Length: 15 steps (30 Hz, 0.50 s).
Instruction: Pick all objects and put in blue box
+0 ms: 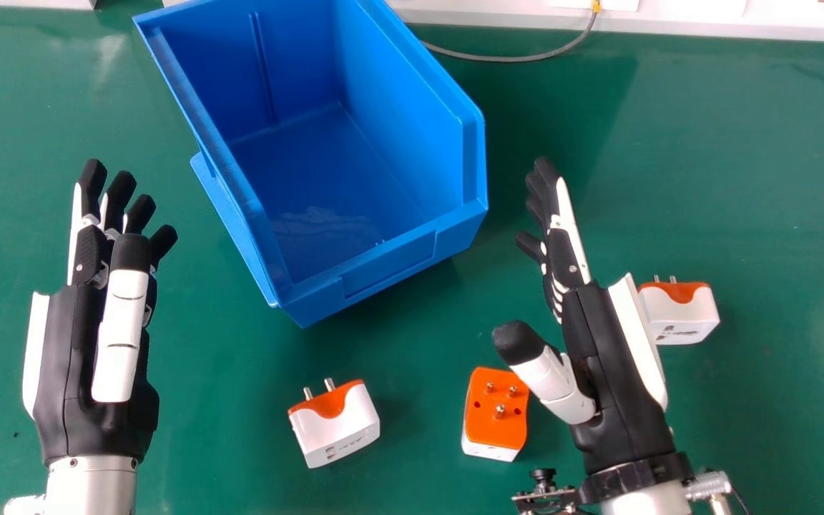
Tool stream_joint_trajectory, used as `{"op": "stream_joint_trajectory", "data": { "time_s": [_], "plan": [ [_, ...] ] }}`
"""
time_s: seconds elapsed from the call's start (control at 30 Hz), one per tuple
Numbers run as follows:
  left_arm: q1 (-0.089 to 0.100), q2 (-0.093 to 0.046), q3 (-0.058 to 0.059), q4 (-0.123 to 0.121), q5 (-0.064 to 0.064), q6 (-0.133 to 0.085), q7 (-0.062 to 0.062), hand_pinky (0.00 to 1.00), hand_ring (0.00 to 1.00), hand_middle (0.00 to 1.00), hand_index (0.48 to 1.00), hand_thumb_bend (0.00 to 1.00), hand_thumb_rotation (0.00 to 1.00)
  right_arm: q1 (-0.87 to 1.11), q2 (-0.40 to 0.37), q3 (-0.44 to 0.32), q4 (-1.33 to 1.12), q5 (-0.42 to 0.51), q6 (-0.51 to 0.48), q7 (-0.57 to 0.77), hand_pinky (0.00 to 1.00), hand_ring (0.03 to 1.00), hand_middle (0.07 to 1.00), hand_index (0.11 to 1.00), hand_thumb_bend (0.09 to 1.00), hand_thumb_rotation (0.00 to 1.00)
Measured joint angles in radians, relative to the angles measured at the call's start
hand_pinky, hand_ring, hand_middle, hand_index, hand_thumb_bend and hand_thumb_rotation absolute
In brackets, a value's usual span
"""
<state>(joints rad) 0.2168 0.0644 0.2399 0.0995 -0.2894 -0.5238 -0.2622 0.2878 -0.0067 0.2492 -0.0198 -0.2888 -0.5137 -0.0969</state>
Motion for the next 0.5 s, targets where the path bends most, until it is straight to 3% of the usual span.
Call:
{"op": "stream_joint_trajectory", "data": {
  "time_s": [0.13, 0.5],
  "plan": [
    [0.000, 0.000, 0.000, 0.000, -0.008, 0.002, -0.003, 0.92, 0.96, 0.98, 0.983, 0.71, 0.78, 0.000, -0.001, 0.000, 0.000, 0.000, 0.000, 0.000, 0.92, 0.993, 1.000, 1.000, 0.860, 1.00],
    [0.000, 0.000, 0.000, 0.000, -0.008, 0.002, -0.004, 0.92, 0.96, 0.98, 0.984, 0.72, 0.77, 0.000, -0.001, 0.000, 0.000, 0.000, 0.000, 0.000, 0.92, 0.993, 1.000, 1.000, 0.858, 1.00]
  ]
}}
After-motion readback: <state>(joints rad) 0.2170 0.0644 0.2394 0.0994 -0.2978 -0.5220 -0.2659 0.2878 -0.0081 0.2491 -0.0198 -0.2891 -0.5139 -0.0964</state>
